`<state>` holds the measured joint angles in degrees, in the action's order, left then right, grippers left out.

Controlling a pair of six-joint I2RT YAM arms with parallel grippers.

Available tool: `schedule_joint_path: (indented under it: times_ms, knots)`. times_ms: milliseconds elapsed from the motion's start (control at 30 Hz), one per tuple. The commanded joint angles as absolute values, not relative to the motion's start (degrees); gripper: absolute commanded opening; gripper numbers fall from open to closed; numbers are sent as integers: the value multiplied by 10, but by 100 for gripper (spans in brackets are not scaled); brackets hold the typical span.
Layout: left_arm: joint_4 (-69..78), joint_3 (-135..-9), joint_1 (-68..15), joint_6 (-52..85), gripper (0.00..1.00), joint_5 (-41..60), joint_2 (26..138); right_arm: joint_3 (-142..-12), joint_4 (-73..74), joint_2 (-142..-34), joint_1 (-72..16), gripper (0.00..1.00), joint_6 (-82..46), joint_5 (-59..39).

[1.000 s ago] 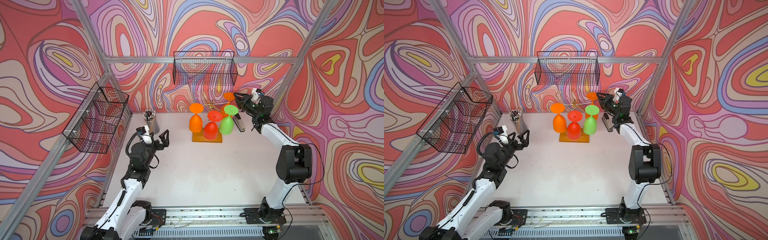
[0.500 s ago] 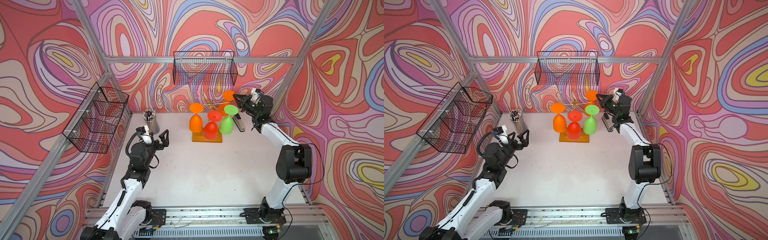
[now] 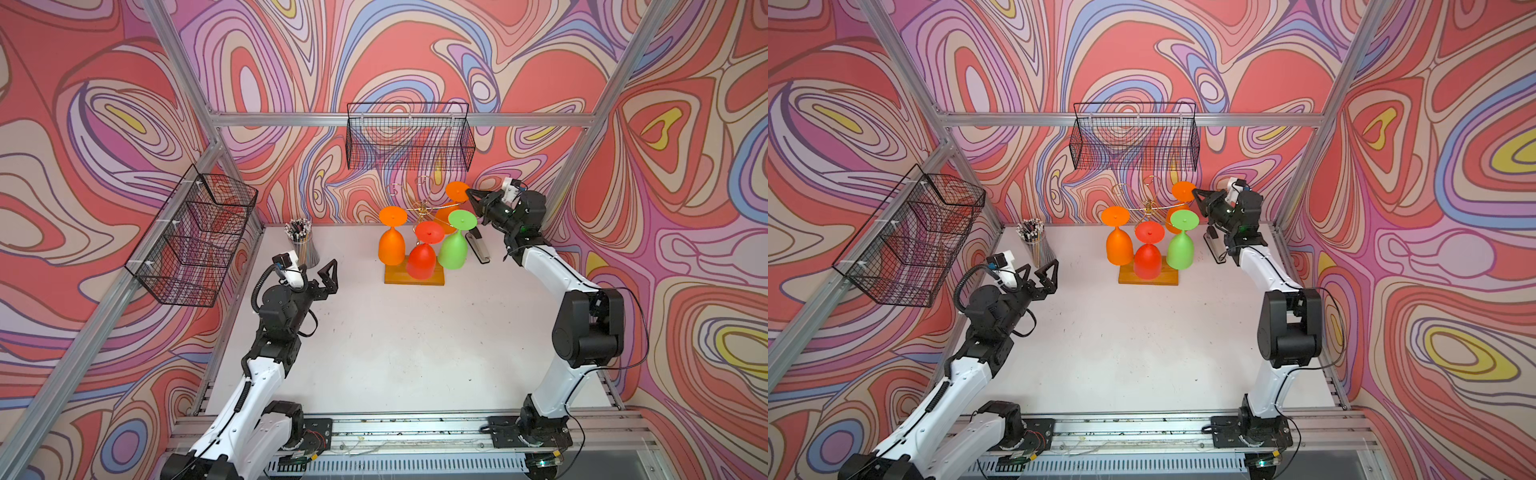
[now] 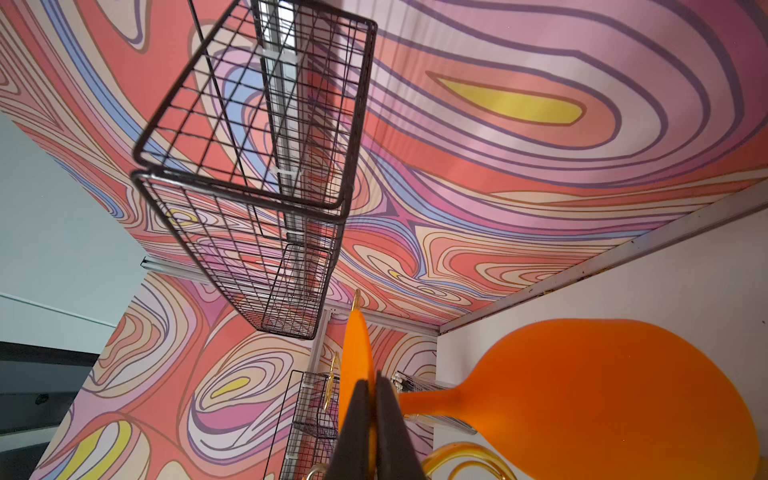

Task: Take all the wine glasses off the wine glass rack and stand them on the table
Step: 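Close the right gripper on the orange glass's foot on the rack, then slide the orange glass off the rack arm with the right gripper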

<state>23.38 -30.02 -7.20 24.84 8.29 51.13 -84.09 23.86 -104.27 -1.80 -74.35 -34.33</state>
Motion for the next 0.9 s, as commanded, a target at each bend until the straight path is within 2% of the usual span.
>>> schedule_joint_path:
  times_ms: [0,867]
  knots:
    - [231,-301,-75,240,100,78,506,-824,243,-1004,-12,0,-752,-341]
    - [229,-301,-75,240,100,75,503,-780,211,-930,0,0,-745,-374]
